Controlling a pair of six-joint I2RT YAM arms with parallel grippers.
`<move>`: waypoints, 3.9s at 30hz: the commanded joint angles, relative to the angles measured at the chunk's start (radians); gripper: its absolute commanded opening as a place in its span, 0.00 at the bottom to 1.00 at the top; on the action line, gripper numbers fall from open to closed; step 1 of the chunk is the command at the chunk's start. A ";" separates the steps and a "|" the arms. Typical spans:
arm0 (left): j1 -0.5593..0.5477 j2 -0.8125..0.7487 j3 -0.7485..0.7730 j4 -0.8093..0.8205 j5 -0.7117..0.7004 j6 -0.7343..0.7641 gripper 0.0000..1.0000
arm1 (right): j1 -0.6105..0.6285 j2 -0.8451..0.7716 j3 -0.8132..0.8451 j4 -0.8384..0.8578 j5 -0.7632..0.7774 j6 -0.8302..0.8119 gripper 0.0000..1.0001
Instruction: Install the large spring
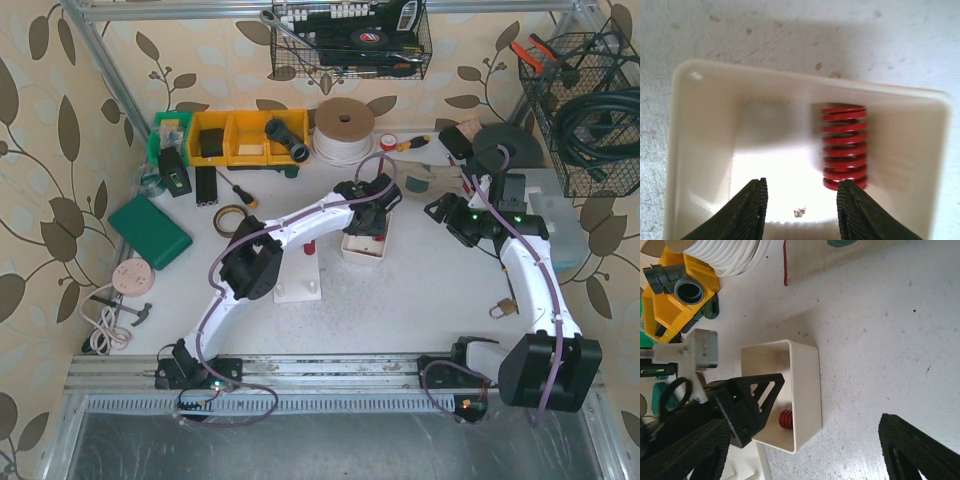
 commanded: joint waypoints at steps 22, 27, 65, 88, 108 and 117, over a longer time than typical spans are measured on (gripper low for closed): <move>0.009 0.011 -0.003 0.087 0.105 -0.091 0.53 | -0.003 -0.017 0.002 0.011 0.001 -0.020 0.81; 0.010 0.027 -0.004 0.106 0.107 -0.081 0.53 | -0.003 -0.014 0.004 0.010 0.006 -0.022 0.81; 0.069 -0.175 -0.236 0.260 0.214 0.259 0.00 | -0.004 0.028 0.077 -0.059 -0.158 -0.089 0.81; 0.080 -0.562 -0.363 0.044 0.711 0.698 0.00 | 0.006 0.108 0.011 -0.019 -0.585 0.118 0.82; 0.090 -0.625 -0.554 0.614 0.807 -0.005 0.00 | 0.231 -0.179 -0.207 0.401 -0.227 0.509 0.84; 0.089 -0.653 -0.587 0.645 0.841 -0.005 0.00 | 0.278 -0.245 -0.253 0.456 -0.074 0.619 0.76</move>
